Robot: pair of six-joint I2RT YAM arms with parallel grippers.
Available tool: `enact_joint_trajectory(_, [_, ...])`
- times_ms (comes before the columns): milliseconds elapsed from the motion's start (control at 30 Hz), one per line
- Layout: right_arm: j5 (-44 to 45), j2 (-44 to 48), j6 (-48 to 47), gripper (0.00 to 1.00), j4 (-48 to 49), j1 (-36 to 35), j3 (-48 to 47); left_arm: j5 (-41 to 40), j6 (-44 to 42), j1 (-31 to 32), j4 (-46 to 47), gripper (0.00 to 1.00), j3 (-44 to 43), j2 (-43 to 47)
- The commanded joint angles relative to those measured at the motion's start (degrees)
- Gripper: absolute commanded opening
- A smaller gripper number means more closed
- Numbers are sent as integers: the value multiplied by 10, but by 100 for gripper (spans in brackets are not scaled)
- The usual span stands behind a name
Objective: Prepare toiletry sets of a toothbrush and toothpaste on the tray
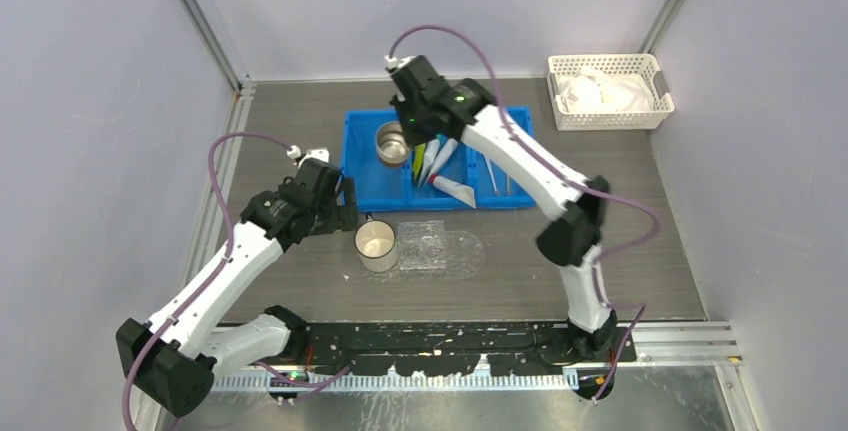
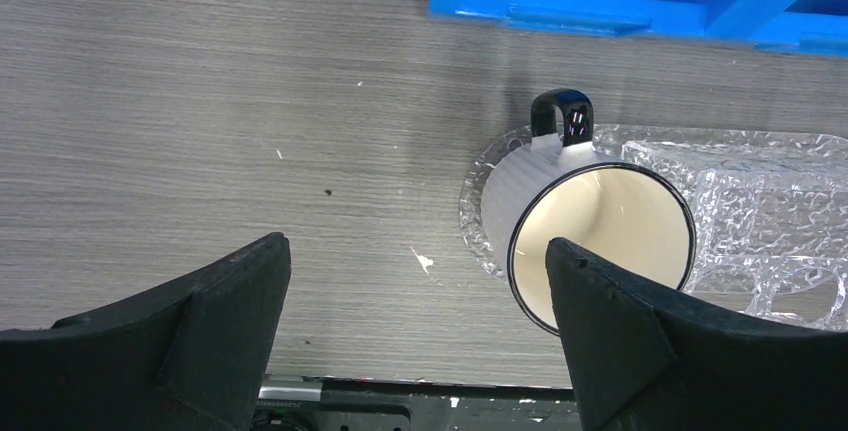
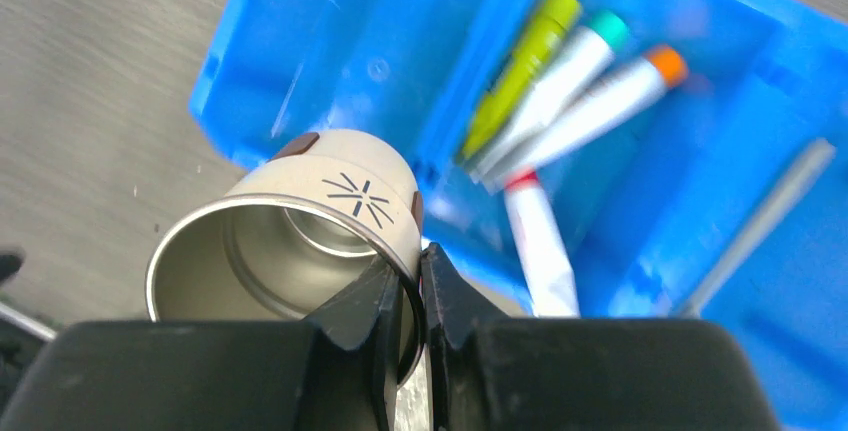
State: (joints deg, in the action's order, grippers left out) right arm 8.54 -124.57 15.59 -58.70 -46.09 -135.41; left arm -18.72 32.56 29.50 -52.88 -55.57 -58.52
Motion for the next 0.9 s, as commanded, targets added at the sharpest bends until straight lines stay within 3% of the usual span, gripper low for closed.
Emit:
enact_joint_trajectory(0, [50, 215, 20, 13, -30, -1, 161, 10, -1, -3, 30, 100, -9, -5])
enact_joint_trajectory(200, [75, 413, 77, 13, -44, -1, 425, 18, 0, -4, 39, 100, -12, -15])
enact_joint_trajectory(333, [56, 476, 116, 12, -23, -2, 540, 19, -1, -4, 45, 100, -12, -23])
enact_joint_trajectory(600, [53, 494, 141, 11, 57, -2, 689, 25, 3, -4, 52, 100, -1, -23])
enact_joint_trajectory(867, [22, 440, 146, 11, 134, -2, 735, 26, 4, -4, 54, 100, 8, -22])
